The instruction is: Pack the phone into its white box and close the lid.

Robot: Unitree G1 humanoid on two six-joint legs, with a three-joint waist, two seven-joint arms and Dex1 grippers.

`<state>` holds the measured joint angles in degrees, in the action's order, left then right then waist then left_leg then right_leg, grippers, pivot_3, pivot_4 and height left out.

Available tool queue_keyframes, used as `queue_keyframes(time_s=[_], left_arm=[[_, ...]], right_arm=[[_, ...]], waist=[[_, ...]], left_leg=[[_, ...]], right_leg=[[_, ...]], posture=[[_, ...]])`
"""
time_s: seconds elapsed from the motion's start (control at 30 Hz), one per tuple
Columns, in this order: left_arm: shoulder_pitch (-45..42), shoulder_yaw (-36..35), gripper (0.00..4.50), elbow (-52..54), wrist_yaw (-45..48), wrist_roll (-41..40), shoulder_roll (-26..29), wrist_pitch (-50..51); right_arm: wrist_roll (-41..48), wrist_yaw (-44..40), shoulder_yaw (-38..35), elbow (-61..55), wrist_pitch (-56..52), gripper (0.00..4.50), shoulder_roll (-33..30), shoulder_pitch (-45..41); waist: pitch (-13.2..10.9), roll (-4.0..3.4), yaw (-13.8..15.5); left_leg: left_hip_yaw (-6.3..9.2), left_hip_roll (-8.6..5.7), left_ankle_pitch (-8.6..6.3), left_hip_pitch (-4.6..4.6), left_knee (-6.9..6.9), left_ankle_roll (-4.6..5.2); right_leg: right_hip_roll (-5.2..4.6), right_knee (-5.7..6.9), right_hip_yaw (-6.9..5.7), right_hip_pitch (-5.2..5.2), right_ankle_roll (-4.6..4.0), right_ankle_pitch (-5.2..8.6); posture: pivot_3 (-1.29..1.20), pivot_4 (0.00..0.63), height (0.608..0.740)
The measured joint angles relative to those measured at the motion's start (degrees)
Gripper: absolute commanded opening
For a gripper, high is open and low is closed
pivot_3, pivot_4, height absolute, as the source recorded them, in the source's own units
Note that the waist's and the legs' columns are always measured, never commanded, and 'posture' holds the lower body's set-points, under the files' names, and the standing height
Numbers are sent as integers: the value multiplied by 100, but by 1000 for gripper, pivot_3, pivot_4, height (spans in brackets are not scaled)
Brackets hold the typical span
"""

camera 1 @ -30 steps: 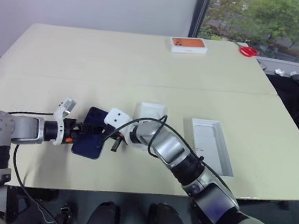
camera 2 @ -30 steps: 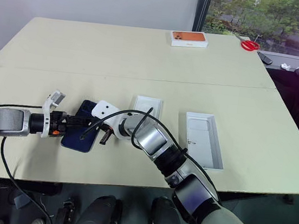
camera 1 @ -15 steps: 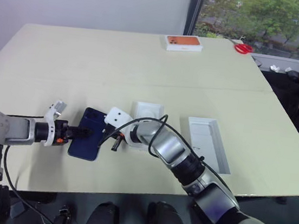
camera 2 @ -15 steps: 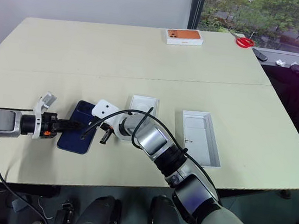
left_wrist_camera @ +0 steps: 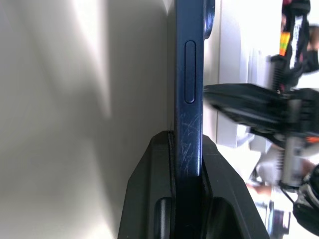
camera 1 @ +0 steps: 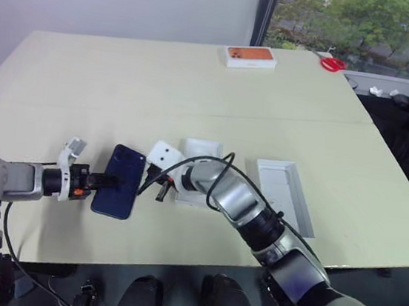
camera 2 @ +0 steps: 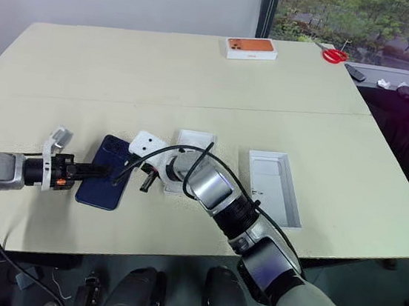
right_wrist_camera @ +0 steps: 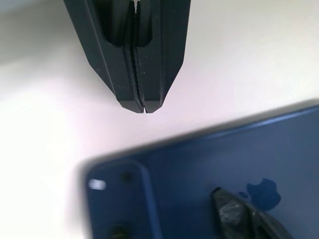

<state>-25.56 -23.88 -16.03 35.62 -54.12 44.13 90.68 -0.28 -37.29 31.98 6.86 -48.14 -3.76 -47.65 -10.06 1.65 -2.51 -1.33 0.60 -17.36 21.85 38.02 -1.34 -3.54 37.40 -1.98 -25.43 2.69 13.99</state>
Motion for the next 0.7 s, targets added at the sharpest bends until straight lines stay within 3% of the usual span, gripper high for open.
queue_keyframes(time_s=[0.13,0.27,0.37,0.5,0.7], left_arm=[[-422,-292,50,94,-325,-180,-230,133],[-870,-266,50,559,-1010,-943,-865,135],[-1214,-552,50,924,-1981,-1304,-2007,120],[-1426,-655,50,1166,-3067,-1496,-3030,132],[-1566,-664,50,1114,-4257,-1714,-4093,134]], right_arm=[[107,-30,-409,-968,-493,0,-316,-81],[367,-109,-957,-2303,-1176,0,-883,-29],[570,-256,-1269,-3212,-1488,0,-1720,484],[793,-438,-1683,-3946,-1640,0,-2739,1327],[1147,-635,-2441,-4772,-1528,0,-3636,2622]], waist=[[1,3,71],[3,7,178],[4,11,238],[1,15,196],[-4,23,167]], left_leg=[[8,-3,4,68,20,-7],[8,-9,1,80,19,-2],[8,-19,-4,85,21,7],[3,-21,-4,81,20,10],[8,-4,-4,33,18,11]], right_leg=[[-4,-4,-13,-46,2,-2],[-9,-27,-14,-45,8,-5],[-14,-40,-13,-37,13,-7],[-8,-39,-9,-37,24,-11],[23,-24,-10,0,26,-9]], posture=[[0,150,740],[0,150,740],[0,150,740],[0,150,740],[0,150,740]])
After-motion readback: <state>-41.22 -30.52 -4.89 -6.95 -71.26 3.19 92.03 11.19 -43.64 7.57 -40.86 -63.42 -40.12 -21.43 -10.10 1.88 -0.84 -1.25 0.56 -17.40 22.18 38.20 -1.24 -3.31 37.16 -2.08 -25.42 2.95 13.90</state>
